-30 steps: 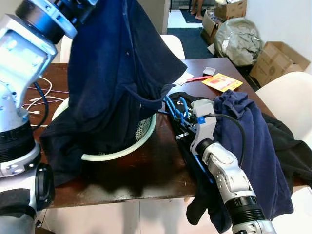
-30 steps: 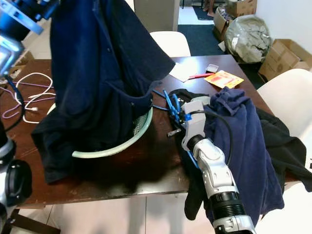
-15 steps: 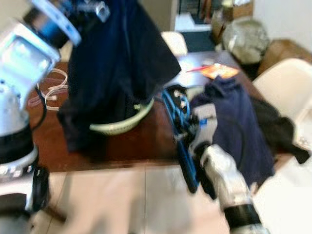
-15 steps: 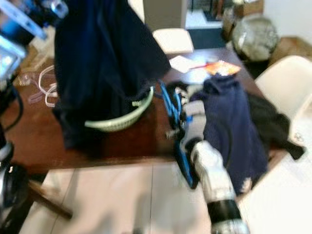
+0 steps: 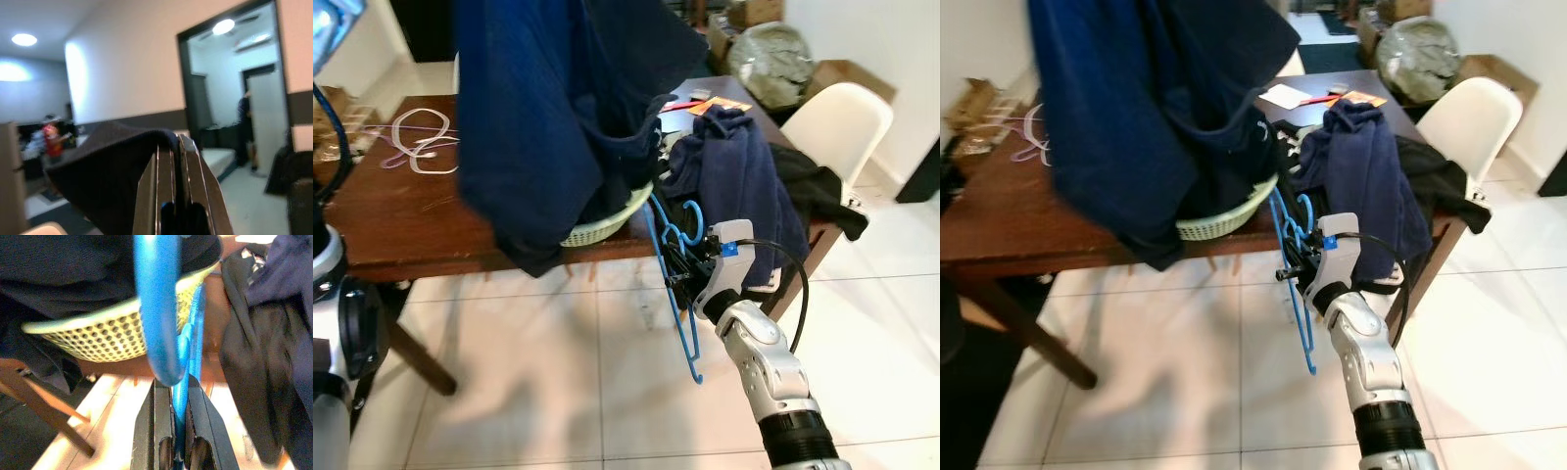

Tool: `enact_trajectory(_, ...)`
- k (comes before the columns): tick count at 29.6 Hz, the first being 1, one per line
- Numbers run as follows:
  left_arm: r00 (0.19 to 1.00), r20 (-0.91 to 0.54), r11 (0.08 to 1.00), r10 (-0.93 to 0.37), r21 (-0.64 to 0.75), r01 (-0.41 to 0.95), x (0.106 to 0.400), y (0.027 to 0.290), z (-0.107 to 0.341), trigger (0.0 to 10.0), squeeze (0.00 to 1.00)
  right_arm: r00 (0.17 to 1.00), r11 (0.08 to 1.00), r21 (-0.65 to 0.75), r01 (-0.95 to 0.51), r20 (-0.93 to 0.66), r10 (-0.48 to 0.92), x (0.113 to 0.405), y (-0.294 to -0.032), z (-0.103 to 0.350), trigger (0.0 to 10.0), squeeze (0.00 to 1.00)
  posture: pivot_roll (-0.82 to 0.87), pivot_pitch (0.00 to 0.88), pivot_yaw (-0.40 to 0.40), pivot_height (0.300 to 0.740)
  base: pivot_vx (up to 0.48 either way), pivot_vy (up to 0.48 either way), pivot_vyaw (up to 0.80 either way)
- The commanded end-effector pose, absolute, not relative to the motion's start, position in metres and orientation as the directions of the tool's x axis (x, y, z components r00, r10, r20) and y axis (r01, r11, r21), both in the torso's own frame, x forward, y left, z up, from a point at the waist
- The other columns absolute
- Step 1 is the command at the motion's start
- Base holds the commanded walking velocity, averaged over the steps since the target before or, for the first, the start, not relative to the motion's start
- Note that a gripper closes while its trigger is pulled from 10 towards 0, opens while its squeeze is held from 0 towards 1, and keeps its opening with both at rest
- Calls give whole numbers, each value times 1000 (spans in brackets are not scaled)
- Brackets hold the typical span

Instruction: Hang hanger

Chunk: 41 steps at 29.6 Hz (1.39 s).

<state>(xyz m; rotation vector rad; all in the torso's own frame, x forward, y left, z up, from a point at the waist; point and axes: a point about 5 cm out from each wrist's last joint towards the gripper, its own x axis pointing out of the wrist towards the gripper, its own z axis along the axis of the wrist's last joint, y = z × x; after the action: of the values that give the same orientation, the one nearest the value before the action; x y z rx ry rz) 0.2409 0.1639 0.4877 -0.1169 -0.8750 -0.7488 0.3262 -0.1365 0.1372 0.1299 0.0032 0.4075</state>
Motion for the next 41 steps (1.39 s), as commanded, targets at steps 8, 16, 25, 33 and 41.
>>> enact_trajectory(8, 604, 797, 961, 5, 163, -223, 265, 270, 494, 10000, 0, 919, 905, 159, -394, 33, 394, 324, -137, 135, 10000, 0, 54, 37, 48, 740, 0, 0, 0)
enact_trajectory(16, 577, 809, 907, 115, 152, -393, 253, 304, 499, 10000, 0, 918, 904, 166, -394, 29, 395, 324, -137, 133, 10000, 0, 58, 40, 43, 740, 0, 0, 0)
enact_trajectory(25, 621, 783, 962, -14, 180, -206, 276, 275, 479, 10000, 0, 916, 903, 163, -398, 21, 400, 326, -137, 132, 10000, 0, 52, 38, 38, 740, 0, 0, 0)
enact_trajectory(33, 677, 677, 956, -290, 172, 238, 310, 191, 415, 10000, 0, 918, 906, 156, -394, 15, 397, 326, -140, 131, 10000, 0, 42, 41, 37, 740, 0, 0, 0)
enact_trajectory(41, 673, 600, 892, -433, 176, 416, 311, 141, 374, 10000, 0, 917, 905, 154, -396, 14, 399, 326, -141, 131, 10000, 0, 41, 44, 39, 740, 0, -202, 0)
